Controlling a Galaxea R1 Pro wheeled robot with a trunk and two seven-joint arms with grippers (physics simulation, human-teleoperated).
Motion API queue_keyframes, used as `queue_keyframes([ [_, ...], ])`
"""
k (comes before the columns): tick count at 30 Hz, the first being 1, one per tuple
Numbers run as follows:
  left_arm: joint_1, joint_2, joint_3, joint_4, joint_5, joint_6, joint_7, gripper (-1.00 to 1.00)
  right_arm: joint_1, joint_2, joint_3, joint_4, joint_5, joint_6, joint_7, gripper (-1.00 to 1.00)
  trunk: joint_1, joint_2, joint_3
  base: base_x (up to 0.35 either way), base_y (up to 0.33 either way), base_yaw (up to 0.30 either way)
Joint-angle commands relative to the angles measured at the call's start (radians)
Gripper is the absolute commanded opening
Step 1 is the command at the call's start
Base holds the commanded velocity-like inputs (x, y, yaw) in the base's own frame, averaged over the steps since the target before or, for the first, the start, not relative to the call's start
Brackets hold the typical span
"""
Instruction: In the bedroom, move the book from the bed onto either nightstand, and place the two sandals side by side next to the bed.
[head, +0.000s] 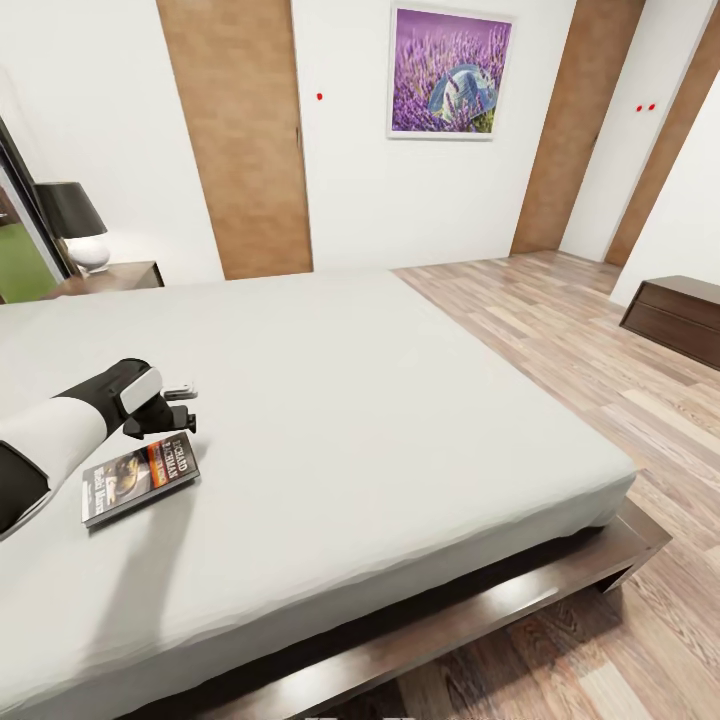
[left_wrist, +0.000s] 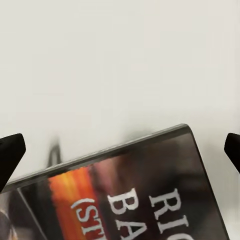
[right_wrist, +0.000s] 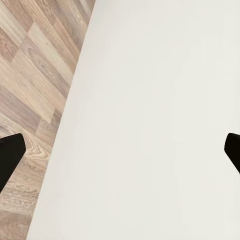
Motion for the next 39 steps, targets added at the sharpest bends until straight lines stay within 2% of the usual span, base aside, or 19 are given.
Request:
queue_keyframes([
  [1, 0.000, 0.001, -0.005, -0.003, 0.011, 0.003, 0.008, 1.00, -0.001, 0.000, 0.001, 0.000, -0.005, 0.003, -0.005, 1.00, 0.000, 0.000, -0.001, 0.000, 0.000, 0.000],
  [27, 0.000, 0.002, -0.005, -0.003, 0.011, 0.003, 0.009, 1.00, -0.001, 0.000, 0.002, 0.000, -0.004, 0.003, -0.005, 1.00, 0.000, 0.000, -0.001, 0.000, 0.000, 0.000],
  [32, 0.000, 0.002, -0.005, -0.003, 0.011, 0.003, 0.009, 1.00, -0.001, 0.000, 0.002, -0.001, -0.004, 0.003, -0.005, 1.00, 0.002, -0.002, -0.020, 0.000, 0.000, 0.000],
  [39, 0.000, 0.002, -0.005, -0.003, 0.011, 0.003, 0.010, 1.00, -0.001, 0.001, 0.002, 0.000, -0.004, 0.003, -0.005, 1.00, 0.002, -0.002, -0.020, 0.000, 0.000, 0.000],
])
